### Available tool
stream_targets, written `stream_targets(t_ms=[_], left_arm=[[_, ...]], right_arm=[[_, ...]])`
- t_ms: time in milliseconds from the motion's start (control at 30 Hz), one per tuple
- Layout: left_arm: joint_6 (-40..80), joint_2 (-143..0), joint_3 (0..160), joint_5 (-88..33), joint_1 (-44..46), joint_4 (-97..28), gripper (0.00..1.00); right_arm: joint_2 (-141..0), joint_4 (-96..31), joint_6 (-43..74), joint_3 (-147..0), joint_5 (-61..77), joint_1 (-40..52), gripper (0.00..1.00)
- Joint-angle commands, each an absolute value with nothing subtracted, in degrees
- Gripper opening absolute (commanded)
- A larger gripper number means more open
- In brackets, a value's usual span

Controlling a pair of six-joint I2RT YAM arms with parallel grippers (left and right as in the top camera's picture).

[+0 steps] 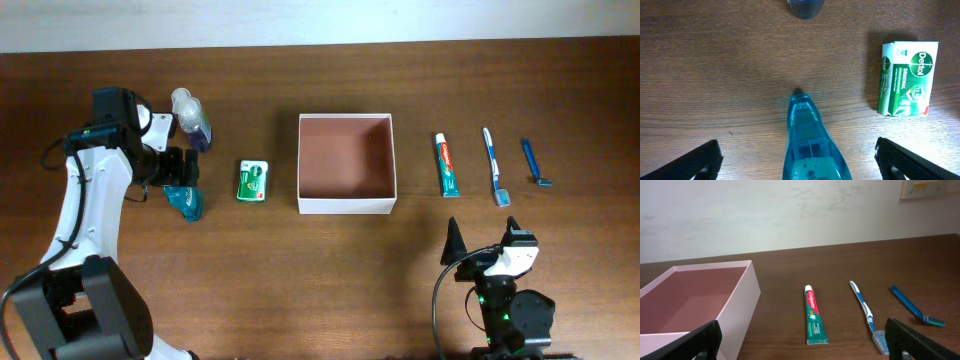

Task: Pack container
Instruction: 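Close the left gripper around the Listerine bottle neck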

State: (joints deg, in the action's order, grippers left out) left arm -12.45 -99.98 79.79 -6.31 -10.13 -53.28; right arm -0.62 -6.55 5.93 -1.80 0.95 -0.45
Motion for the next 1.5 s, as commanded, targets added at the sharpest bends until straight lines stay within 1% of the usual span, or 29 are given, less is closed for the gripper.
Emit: stream_targets(t_ms=[0,200,233,267,300,400,500,600,833,867,1067,1100,1167,1200,1467], left_arm=[[-11.31,-100.42,80.73,-7.79,-10.11,-53.06,0.99],[-9.89,-100.42,80.73,-7.92,-10.11,-53.23,0.98],[-9.89,-100.42,80.73,-7.94,-10.11,-53.25,0.90],[-9.89,-100.42,80.73,-7.92,-10.11,-53.36,0.74],[-9.89,-100.42,80.73,-7.92,-10.11,-53.52,0.68],[-9.87,-100.42,80.73,-7.94,-10.11,-54.37,0.67],[-9.87,-100.42,80.73,-7.92,-10.11,-55.00,0.62],[-9.72,-100.42,80.73,-7.92,-10.11,-55.18,0.59],[-9.69,-100.42,80.73,-7.94,-10.11,-55.77,0.41],[-9.69,-100.42,80.73,-7.94,-10.11,-55.81,0.40],[-8.34,-100.42,80.73,-7.94,-10.11,-56.31,0.37],[-8.16,-100.42,80.73,-7.97,-10.11,-56.40,0.40],[-8.10,-100.42,80.73,-7.97,-10.11,-56.55,0.58],[-7.73,-100.42,80.73,-7.92,-10.11,-56.71,0.64],[-7.75,-100.42,80.73,-7.94,-10.11,-58.63,0.65]], right_arm=[[-0.19,-6.57,5.78,-1.32,1.28,-0.93,0.98],[-0.19,-6.57,5.78,-1.32,1.28,-0.93,0.98],[-0.19,-6.57,5.78,-1.32,1.28,-0.93,0.98],[-0.19,-6.57,5.78,-1.32,1.28,-0.93,0.99],[-0.19,-6.57,5.78,-1.32,1.28,-0.93,0.98],[-0.19,-6.57,5.78,-1.32,1.28,-0.93,0.99],[-0.19,-6.57,5.78,-1.32,1.28,-0.93,0.98],[-0.19,-6.57,5.78,-1.32,1.28,-0.93,0.99],[-0.19,-6.57,5.78,-1.32,1.28,-0.93,0.98],[-0.19,-6.57,5.78,-1.32,1.28,-0.93,0.98],[-0.19,-6.57,5.78,-1.32,1.28,-0.93,0.99],[-0.19,-6.57,5.78,-1.32,1.28,-0.93,0.99],[-0.19,-6.57,5.78,-1.32,1.28,-0.93,0.99],[-0.19,-6.57,5.78,-1.32,1.28,-0.93,0.99],[-0.19,-6.57,5.78,-1.32,1.28,-0.93,0.98]])
